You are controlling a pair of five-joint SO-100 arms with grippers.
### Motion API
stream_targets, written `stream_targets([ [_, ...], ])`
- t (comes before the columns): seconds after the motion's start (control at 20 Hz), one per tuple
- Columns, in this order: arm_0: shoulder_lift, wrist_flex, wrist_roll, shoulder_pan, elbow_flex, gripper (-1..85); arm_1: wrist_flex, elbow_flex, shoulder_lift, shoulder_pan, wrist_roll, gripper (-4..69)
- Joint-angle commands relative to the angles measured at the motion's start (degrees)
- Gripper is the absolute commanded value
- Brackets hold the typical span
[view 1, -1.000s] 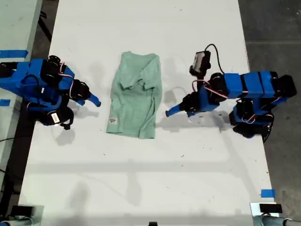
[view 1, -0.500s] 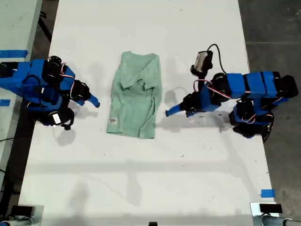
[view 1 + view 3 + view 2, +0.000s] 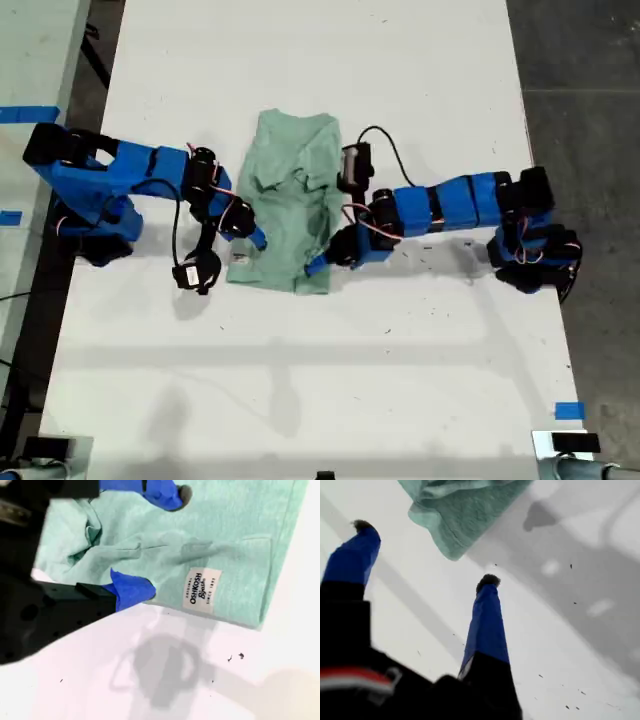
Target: Fold tshirt
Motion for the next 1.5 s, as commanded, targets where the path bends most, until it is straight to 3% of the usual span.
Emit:
stream_targets([
  [0.0,-3.34,-2.2,-0.35,1.05,-3.52,23.6,0.0,-10.2,-6.15,-0.97,-0.97,35.4],
  [0.2,-9.58,-4.13,-0.88,0.62,-3.52,25.2,0.97,-17.84,-17.14,-0.09,-1.23,34.3],
  [0.35,-17.4,-7.03,-1.23,0.88,-4.66,17.0,-0.18,-18.37,-23.2,0.35,-0.26,24.1],
  [0.5,-20.74,-9.93,-3.34,1.67,-5.1,0.1,0.18,-18.37,-25.49,0.09,2.11,4.3],
  [0.55,-20.83,-10.2,-4.13,1.93,-5.1,0.1,0.35,-18.37,-25.31,-0.18,2.11,2.0],
  [0.8,-20.04,-8.0,-2.99,4.57,-10.9,0.0,3.16,-18.37,-21.62,-2.2,1.41,-2.0],
  [1.15,-32.08,15.29,-1.41,16.7,-48.96,0.0,9.67,-17.14,-6.77,-13.54,1.58,-2.0],
  [1.45,-29.97,12.39,-4.83,25.49,-55.02,0.0,6.77,-21.53,-4.31,-22.85,4.83,-2.0],
])
